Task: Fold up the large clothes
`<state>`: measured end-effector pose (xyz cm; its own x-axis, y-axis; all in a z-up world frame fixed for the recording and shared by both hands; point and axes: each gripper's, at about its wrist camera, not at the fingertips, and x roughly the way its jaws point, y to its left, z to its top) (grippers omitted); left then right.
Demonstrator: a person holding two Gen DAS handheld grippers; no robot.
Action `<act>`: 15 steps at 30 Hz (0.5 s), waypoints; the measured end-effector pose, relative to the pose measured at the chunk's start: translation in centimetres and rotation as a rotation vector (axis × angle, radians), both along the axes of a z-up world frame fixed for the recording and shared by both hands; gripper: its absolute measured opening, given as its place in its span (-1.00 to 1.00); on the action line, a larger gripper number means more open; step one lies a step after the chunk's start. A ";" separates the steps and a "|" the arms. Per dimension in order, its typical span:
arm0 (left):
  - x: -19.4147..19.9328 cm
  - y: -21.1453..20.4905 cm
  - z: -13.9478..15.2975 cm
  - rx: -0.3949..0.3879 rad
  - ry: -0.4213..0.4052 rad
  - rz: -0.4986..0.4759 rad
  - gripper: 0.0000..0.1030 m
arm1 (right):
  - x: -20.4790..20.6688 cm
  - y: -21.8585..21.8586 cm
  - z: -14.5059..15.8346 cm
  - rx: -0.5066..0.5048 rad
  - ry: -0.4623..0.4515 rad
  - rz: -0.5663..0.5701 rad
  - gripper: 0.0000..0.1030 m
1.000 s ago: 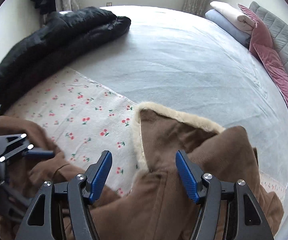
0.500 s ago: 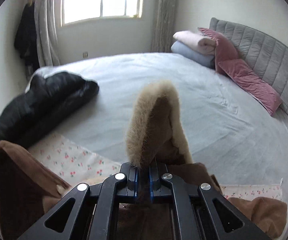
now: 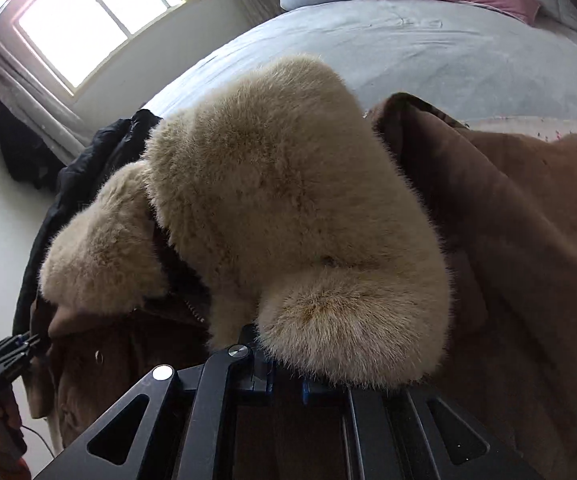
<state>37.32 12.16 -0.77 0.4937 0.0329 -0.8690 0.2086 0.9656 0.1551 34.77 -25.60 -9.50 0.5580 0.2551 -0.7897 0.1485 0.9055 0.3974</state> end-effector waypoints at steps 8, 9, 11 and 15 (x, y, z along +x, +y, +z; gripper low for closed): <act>2.1 -10.6 5.3 -0.177 -0.020 -0.146 0.36 | -1.7 0.1 1.2 -0.003 -0.008 0.024 -0.84; 2.9 -13.1 4.9 -0.210 0.026 -0.177 0.36 | -1.8 0.1 1.1 -0.001 -0.010 0.027 -0.84; 4.5 -16.0 4.2 -0.261 0.086 -0.194 0.37 | -2.0 -0.1 0.9 0.009 -0.011 0.026 -0.83; 7.2 -20.9 1.8 -0.274 0.203 -0.189 0.37 | -1.9 0.3 1.6 0.011 0.000 0.051 -0.70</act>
